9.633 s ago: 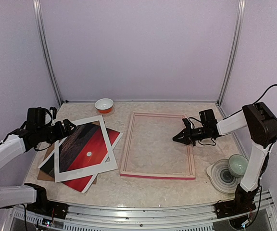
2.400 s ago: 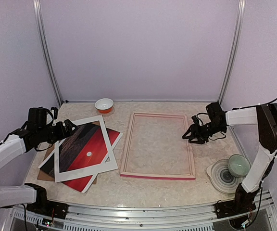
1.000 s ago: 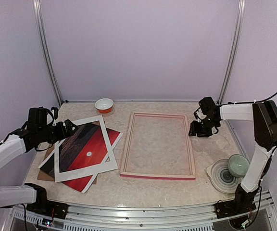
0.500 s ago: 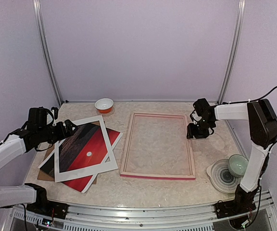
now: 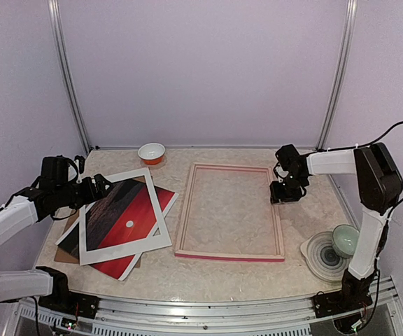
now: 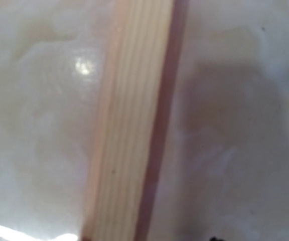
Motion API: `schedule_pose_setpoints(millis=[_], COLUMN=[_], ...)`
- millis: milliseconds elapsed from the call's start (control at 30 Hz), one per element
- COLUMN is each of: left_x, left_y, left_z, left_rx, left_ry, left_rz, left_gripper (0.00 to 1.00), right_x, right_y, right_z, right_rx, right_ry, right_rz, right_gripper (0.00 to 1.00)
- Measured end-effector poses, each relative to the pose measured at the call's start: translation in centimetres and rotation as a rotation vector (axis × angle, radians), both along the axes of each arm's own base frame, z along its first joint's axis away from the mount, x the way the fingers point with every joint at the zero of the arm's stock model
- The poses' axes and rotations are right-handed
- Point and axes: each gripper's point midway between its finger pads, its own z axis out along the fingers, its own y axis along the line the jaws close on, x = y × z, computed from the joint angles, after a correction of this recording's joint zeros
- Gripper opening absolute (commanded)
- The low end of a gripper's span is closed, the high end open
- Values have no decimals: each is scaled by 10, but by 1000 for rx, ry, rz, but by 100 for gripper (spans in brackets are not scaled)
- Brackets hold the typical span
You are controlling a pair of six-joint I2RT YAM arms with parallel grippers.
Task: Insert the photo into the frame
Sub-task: Press the glass panel against the frame body.
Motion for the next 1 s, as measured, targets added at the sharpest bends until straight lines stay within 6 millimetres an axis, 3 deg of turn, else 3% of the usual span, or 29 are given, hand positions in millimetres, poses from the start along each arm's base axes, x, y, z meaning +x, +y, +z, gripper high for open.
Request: schedule_pose_setpoints(millis=[400, 700, 833, 1000], left_x=[0, 0, 0, 0], left_y=[0, 0, 0, 0], left_z=[0, 0, 0, 0], left_rx=[0, 1, 1, 1], left_ry=[0, -1, -1, -1], left_rz=[-1, 1, 1, 1], left_gripper=[99, 99, 99, 99], right_x=[-3, -36, -53, -65], right_y=[-1, 13, 11, 10], right_z=[9, 9, -2, 3], right_rx=[-32, -54, -81, -104], right_ry=[14, 55, 94, 90], right_rz=[13, 77, 89, 92], right_gripper=[55, 55, 55, 56])
